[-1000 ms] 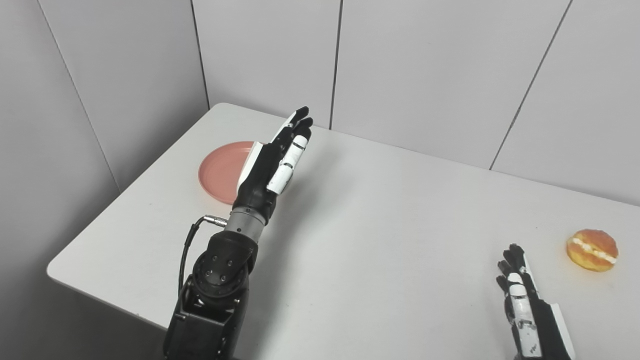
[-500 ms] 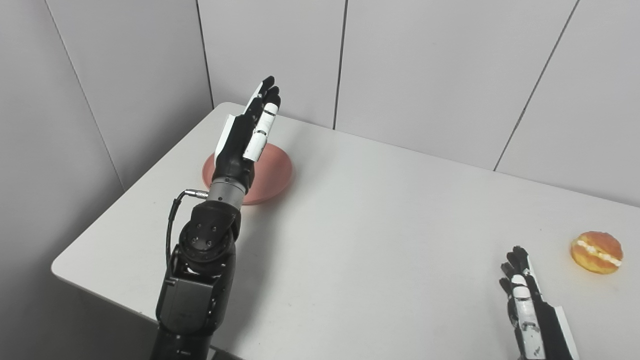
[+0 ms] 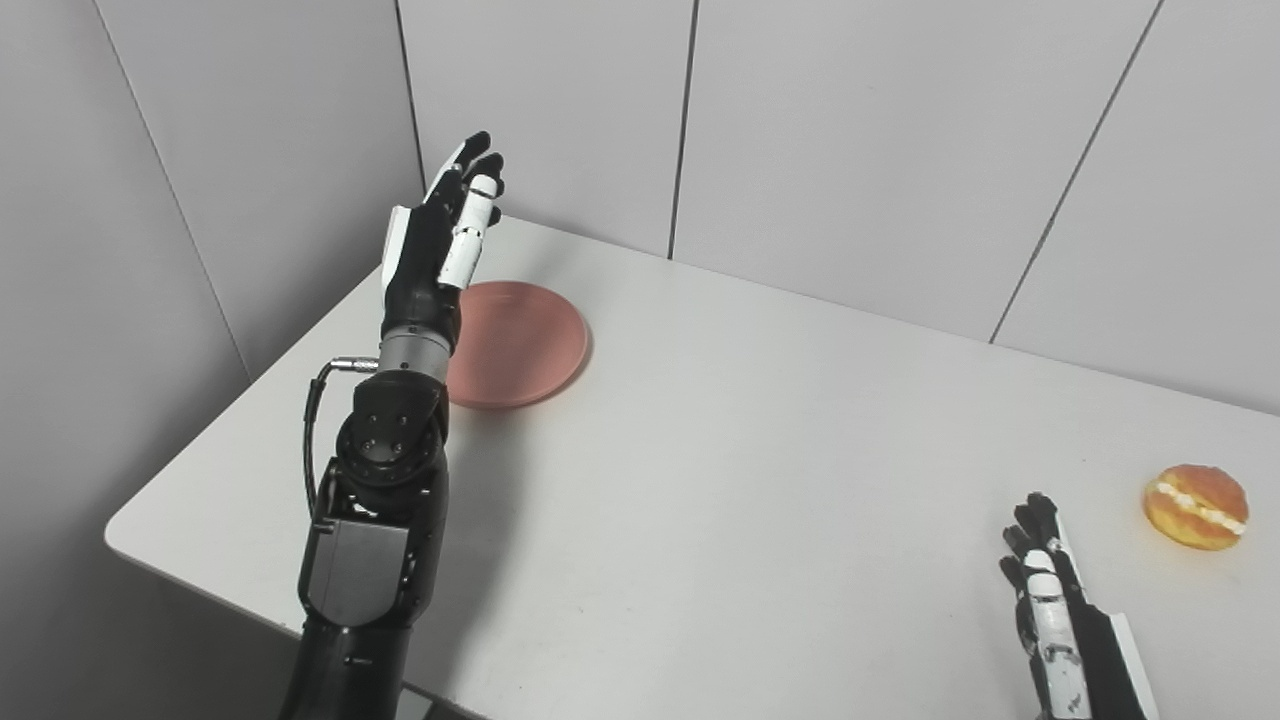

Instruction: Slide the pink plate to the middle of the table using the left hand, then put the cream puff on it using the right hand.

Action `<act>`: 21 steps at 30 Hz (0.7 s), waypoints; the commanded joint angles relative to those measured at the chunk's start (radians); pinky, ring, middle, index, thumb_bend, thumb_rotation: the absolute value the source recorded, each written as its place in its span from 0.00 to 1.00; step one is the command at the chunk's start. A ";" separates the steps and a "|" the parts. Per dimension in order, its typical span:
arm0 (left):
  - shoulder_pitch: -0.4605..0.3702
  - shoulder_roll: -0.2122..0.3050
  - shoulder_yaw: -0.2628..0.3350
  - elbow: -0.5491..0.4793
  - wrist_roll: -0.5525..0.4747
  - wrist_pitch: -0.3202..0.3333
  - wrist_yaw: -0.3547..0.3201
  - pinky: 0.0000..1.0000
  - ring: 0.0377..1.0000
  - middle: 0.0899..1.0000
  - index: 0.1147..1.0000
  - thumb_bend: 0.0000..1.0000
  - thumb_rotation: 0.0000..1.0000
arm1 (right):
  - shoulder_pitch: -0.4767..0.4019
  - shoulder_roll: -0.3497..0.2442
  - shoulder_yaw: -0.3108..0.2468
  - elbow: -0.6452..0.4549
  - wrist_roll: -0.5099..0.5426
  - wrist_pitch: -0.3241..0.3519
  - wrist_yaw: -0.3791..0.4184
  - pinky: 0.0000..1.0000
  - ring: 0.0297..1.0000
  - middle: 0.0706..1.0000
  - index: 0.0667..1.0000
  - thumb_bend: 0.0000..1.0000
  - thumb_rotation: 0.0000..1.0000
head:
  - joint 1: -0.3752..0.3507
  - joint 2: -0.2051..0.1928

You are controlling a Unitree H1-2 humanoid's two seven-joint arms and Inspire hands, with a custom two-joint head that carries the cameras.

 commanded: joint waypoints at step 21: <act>-0.054 0.150 0.125 0.138 -0.127 -0.081 0.000 0.90 0.90 0.90 0.88 0.38 0.98 | -0.019 -0.005 -0.010 -0.024 0.025 -0.014 0.009 1.00 1.00 1.00 1.00 0.03 1.00 | 0.008 0.002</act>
